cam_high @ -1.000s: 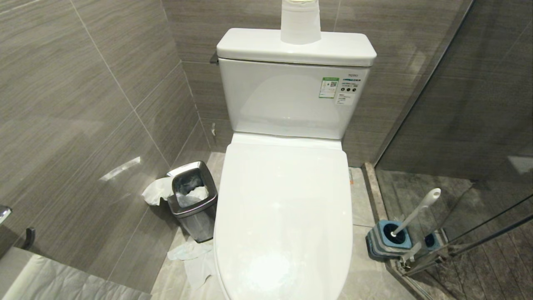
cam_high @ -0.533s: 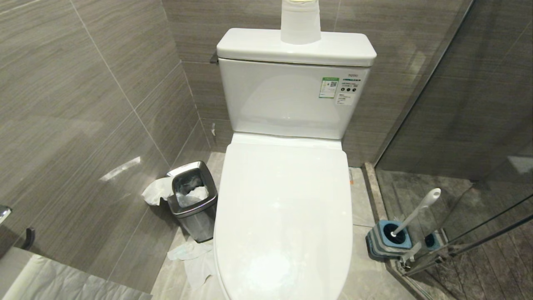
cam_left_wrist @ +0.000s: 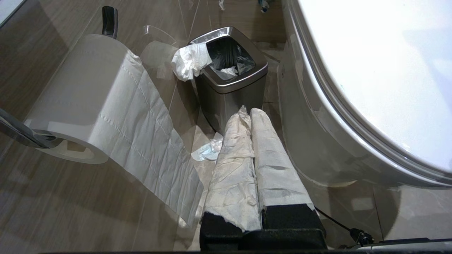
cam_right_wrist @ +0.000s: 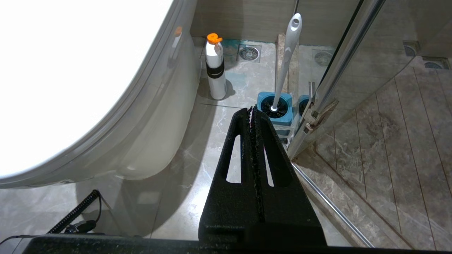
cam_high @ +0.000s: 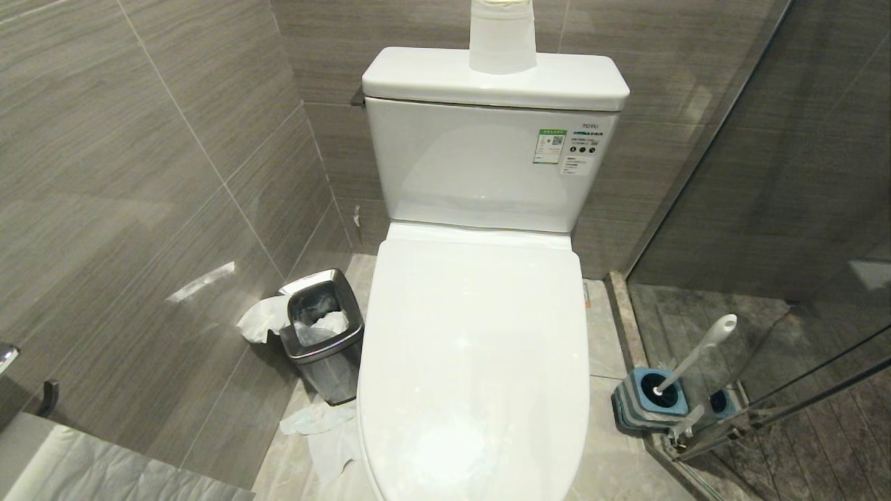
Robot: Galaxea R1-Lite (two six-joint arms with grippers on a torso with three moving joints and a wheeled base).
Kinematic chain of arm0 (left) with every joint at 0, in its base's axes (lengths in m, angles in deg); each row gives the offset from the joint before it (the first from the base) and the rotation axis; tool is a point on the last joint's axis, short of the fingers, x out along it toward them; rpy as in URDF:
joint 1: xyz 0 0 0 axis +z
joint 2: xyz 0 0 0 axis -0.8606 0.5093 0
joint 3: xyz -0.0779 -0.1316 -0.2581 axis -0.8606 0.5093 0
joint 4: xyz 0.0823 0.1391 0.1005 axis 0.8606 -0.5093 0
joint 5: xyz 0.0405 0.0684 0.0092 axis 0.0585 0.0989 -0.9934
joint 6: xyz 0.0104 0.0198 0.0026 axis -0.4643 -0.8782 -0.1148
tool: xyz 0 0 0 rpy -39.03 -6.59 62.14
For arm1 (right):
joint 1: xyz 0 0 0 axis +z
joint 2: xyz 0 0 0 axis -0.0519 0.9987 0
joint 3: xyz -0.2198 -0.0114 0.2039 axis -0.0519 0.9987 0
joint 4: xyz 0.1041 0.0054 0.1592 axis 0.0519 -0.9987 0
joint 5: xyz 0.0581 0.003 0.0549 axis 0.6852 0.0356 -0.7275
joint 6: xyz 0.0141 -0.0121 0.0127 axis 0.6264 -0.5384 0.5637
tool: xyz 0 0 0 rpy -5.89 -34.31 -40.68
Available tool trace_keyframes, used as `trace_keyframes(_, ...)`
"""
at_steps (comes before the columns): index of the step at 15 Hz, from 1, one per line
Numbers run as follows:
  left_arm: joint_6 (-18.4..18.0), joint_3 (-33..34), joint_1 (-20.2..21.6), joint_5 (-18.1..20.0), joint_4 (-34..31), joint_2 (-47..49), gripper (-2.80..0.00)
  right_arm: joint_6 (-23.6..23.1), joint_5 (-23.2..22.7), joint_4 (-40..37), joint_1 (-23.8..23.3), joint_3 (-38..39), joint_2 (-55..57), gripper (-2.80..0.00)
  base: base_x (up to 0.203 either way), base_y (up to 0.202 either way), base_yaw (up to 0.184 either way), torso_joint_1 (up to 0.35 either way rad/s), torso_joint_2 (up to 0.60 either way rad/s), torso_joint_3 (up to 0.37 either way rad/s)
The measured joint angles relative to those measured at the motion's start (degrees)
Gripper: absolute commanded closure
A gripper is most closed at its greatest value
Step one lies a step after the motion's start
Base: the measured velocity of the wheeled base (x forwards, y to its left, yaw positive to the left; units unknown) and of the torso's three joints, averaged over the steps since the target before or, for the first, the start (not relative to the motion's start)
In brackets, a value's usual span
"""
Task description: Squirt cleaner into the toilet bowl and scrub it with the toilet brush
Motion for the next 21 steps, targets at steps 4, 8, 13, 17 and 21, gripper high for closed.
trace_keyframes(4, 0.0, 0.0, 0.0, 0.0, 0.0, 0.0, 0.00, 0.0, 0.0, 0.0, 0.0, 0.0, 0.0, 0.00, 0.000, 0.000, 0.000, 0.000, 0.00, 0.000)
trace_keyframes(8, 0.0, 0.0, 0.0, 0.0, 0.0, 0.0, 0.00, 0.0, 0.0, 0.0, 0.0, 0.0, 0.0, 0.00, 0.000, 0.000, 0.000, 0.000, 0.00, 0.000)
trace_keyframes(13, 0.0, 0.0, 0.0, 0.0, 0.0, 0.0, 0.00, 0.0, 0.0, 0.0, 0.0, 0.0, 0.0, 0.00, 0.000, 0.000, 0.000, 0.000, 0.00, 0.000)
trace_keyframes(17, 0.0, 0.0, 0.0, 0.0, 0.0, 0.0, 0.00, 0.0, 0.0, 0.0, 0.0, 0.0, 0.0, 0.00, 0.000, 0.000, 0.000, 0.000, 0.00, 0.000)
trace_keyframes(21, 0.0, 0.0, 0.0, 0.0, 0.0, 0.0, 0.00, 0.0, 0.0, 0.0, 0.0, 0.0, 0.0, 0.00, 0.000, 0.000, 0.000, 0.000, 0.00, 0.000)
